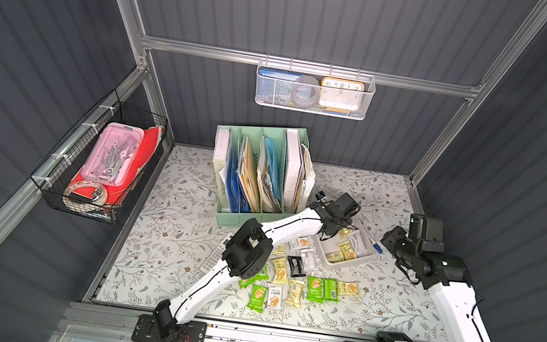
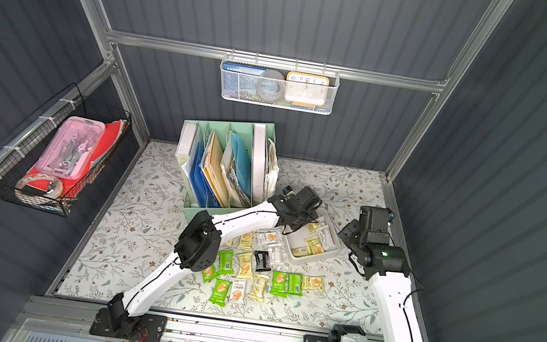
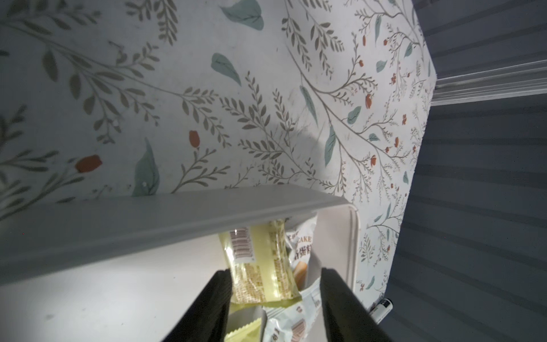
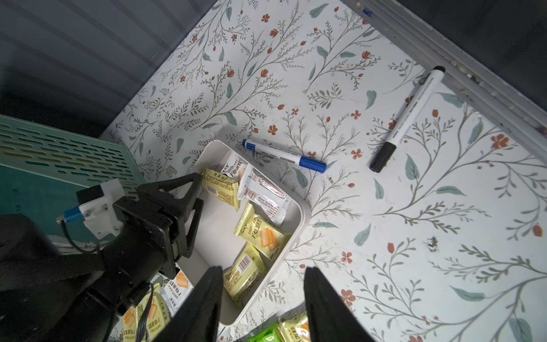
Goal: Take the cookies out of the storage box
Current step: Pick up the cookie from the storage box.
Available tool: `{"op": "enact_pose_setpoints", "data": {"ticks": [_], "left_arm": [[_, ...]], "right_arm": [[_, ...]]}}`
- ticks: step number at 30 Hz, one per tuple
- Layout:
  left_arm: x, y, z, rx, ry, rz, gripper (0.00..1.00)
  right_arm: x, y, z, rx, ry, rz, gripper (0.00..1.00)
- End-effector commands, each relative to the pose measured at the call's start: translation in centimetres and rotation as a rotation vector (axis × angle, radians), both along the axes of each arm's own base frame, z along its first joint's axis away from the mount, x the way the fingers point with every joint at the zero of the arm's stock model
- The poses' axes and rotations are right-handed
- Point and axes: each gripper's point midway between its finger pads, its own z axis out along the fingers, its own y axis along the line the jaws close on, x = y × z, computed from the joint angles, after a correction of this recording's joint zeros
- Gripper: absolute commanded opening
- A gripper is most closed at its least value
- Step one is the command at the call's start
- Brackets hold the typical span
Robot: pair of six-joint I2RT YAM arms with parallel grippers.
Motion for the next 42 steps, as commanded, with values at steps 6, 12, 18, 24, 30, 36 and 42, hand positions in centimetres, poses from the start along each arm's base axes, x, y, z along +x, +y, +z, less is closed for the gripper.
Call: {"op": "enact_pose_setpoints", "data": {"ticks": [6,12,18,24,30,36,42], "left_arm": [[-0.3,-0.8,-1.9,-0.005,0.045,-0.017,0.55],[-0.8,-0.2,-3.1,0.005,0.086,0.016,0.55],[-1.3,-0.4,-4.7,0.001,0.124,0.013,0.55],[-1.1,-1.0,-5.6,-0.020,0.133,0.017,0.53],[-1.1,-1.0,-6.2,-0.025,0.140,0.026,0.51],[-0.8,-1.3,-6.0,-0.043,0.129,0.027,0.44],[-0.3,-1.3,-4.3,-0.057,0.091,0.040,0.36]], "right_arm": [[-0.6,-0.1,0.3,0.002,-0.007,0.000,0.50],[-0.4,0.4,0.0,0.027,-0.002,0.022,0.50],[-0.3,0.7,-0.1,0.038,-0.004,0.033,0.50],[-0.6,0.9,0.0,0.041,-0.007,0.043,0.50],[-0.5,1.1,0.0,0.048,-0.009,0.055,0.50],[-0.6,1.3,0.1,0.056,-0.010,0.064,0.50],[-0.8,1.3,0.2,0.058,-0.012,0.067,0.50]]}}
